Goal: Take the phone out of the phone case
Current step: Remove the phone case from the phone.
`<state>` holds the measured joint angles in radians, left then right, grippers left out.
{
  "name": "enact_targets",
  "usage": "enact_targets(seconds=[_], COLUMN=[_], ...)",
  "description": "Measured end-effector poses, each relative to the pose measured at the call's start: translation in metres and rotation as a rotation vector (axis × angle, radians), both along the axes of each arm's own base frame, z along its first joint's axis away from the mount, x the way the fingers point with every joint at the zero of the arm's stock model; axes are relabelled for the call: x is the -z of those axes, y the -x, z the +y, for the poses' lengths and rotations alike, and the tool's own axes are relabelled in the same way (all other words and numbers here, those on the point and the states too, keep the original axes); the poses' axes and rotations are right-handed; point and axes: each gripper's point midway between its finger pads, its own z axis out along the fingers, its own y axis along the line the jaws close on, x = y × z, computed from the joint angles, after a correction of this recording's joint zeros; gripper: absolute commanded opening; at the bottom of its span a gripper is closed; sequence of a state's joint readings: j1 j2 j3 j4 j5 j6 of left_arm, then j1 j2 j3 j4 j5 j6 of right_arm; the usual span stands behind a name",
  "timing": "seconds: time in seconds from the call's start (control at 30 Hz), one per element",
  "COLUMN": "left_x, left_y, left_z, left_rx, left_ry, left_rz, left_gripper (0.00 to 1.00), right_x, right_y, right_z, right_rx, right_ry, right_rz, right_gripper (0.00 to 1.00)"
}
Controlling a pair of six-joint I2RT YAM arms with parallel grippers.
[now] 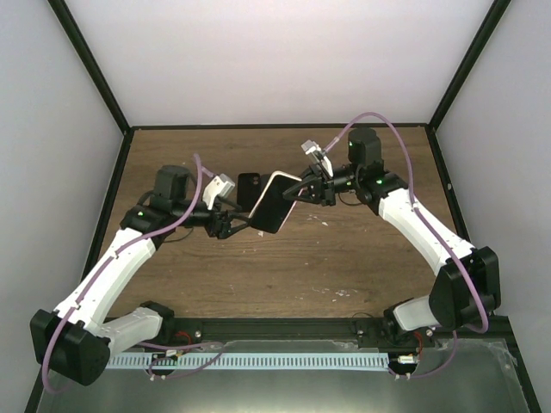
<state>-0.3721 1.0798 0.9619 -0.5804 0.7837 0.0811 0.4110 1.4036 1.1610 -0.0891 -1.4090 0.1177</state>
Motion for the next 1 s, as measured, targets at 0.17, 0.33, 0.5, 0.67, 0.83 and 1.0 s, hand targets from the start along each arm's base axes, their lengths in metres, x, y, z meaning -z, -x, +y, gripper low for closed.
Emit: enact_targets(seconds=[0.17,0.33,0.5,0.67,0.83,1.0], left_x=[0.004,0.009,0.012,0.004,-0.009,-0.014], left_y=[0.006,0.01,0.015,0.015,0.014,0.021], left_z=[-0.001,-0.003,-0.002,-0.005,-0.009,-0.017], left_rx=[0.023,0.047,0.057,0.077,0.104,0.15], left_ry=[0.001,-0.005,-0.012,-0.01,0.003,0.002], left_rz=[0.036,0.071,0.095,0.083,0.053,0.023], left_gripper=[0.63,0.57,0.54,0.51,0.46,0.42], right_x=[0.006,0.012,0.018,0.026,0.026,0.027], right_y=[0.005,0.01,0.015,0.017,0.017,0.021], right_z=[0.002,0.004,0.008,0.015,0.022,0.027], right_rx=[-0.017,-0.03,-0.05,-0.073,-0.094,-0.123], right_ry=[0.002,0.007,0.009,0.015,0.018,0.023], right_rz=[-0.028,-0.053,-0.081,-0.074,-0.064,-0.01], right_gripper=[0.01,0.01,0.01,0.01,0.01,0.01])
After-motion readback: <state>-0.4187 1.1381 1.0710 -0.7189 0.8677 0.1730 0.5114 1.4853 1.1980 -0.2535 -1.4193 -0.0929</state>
